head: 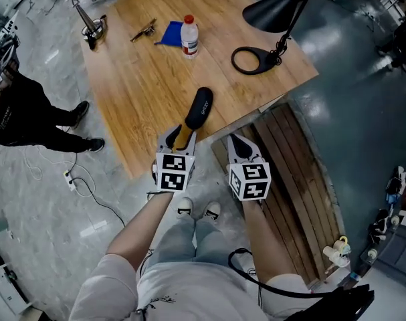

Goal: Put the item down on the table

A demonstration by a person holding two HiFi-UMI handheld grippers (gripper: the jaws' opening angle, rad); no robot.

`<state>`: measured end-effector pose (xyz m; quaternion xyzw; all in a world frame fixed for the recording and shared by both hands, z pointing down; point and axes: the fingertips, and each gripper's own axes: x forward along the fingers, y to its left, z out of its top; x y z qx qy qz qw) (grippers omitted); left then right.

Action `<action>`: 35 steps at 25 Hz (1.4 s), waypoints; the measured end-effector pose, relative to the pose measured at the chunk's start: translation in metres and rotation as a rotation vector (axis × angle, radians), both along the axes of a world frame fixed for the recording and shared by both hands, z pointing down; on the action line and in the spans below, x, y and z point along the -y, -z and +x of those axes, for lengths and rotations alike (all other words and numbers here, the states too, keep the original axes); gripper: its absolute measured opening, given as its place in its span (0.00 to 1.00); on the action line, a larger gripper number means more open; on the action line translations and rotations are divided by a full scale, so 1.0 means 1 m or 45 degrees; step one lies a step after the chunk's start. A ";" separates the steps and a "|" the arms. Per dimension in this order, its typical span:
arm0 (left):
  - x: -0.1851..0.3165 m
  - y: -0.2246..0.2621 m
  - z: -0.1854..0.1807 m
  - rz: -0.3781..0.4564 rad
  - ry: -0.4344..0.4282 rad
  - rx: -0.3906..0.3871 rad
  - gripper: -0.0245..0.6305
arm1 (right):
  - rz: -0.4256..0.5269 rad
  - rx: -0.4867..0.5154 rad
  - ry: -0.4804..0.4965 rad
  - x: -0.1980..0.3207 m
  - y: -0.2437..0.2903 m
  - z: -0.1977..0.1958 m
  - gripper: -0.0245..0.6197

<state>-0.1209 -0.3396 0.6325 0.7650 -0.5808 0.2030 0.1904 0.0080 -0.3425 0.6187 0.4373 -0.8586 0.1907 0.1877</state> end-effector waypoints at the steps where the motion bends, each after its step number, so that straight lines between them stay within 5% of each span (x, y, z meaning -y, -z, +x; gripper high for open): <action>1: -0.010 0.014 0.000 0.014 0.011 -0.005 0.23 | 0.009 0.011 -0.003 -0.009 0.016 0.000 0.05; 4: -0.042 0.060 0.007 0.087 0.001 -0.044 0.05 | 0.049 0.040 0.020 -0.042 0.057 -0.002 0.05; 9: -0.112 0.116 0.023 0.142 -0.072 -0.108 0.05 | 0.065 0.076 0.091 -0.111 0.095 -0.004 0.05; 16: -0.178 0.124 0.029 0.164 -0.083 -0.080 0.05 | 0.043 0.147 0.061 -0.167 0.112 0.001 0.05; 19: -0.185 0.126 0.034 0.128 -0.043 -0.193 0.05 | 0.049 0.164 0.050 -0.176 0.119 0.002 0.05; 35: -0.172 0.158 0.043 0.235 -0.113 -0.135 0.05 | 0.090 0.156 0.034 -0.185 0.136 0.002 0.04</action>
